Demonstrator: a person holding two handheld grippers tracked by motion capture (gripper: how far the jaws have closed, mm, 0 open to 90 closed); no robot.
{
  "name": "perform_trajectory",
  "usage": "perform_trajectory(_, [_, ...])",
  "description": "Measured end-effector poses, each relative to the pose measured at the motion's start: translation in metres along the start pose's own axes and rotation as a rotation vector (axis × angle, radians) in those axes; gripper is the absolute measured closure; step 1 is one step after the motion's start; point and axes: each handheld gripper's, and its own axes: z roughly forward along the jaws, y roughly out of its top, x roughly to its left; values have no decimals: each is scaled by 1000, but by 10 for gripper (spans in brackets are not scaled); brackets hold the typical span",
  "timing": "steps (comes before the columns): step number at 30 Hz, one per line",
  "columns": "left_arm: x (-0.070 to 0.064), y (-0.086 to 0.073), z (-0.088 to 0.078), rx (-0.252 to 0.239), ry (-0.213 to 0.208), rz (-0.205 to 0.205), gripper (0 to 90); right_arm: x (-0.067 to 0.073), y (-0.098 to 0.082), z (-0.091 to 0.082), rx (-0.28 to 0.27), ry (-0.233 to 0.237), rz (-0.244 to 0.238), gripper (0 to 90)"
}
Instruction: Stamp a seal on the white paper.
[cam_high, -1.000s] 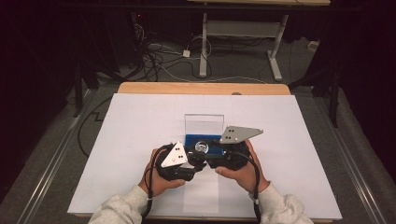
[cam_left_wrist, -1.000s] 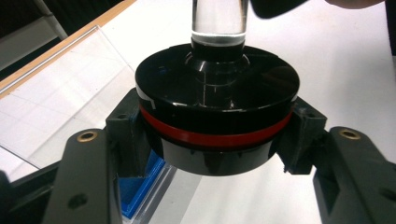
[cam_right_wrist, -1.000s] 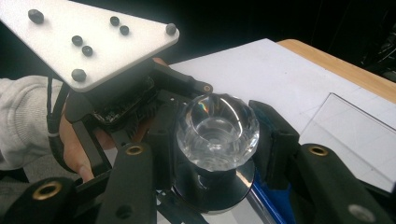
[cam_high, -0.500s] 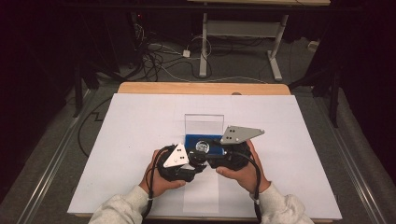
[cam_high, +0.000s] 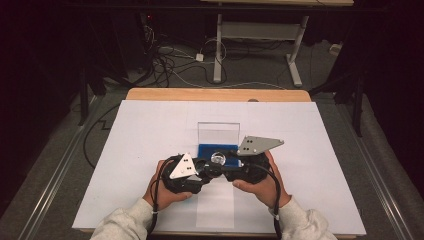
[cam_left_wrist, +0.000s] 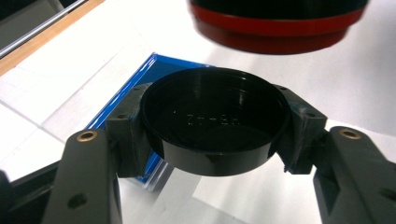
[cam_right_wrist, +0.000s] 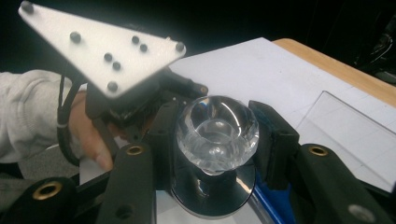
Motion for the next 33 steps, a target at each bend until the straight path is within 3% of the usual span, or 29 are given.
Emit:
perform_trajectory(10, [7,-8,-18,4,44,-9,366,1,-9,0,18,7,13,567])
perform_trajectory(18, [14,-18,-40,-1,86,-29,366,10,-20,3,59,23,-11,567])
perform_trajectory(33, [12,-46,-74,9,128,-68,366,14,-38,0,100,16,-19,566])
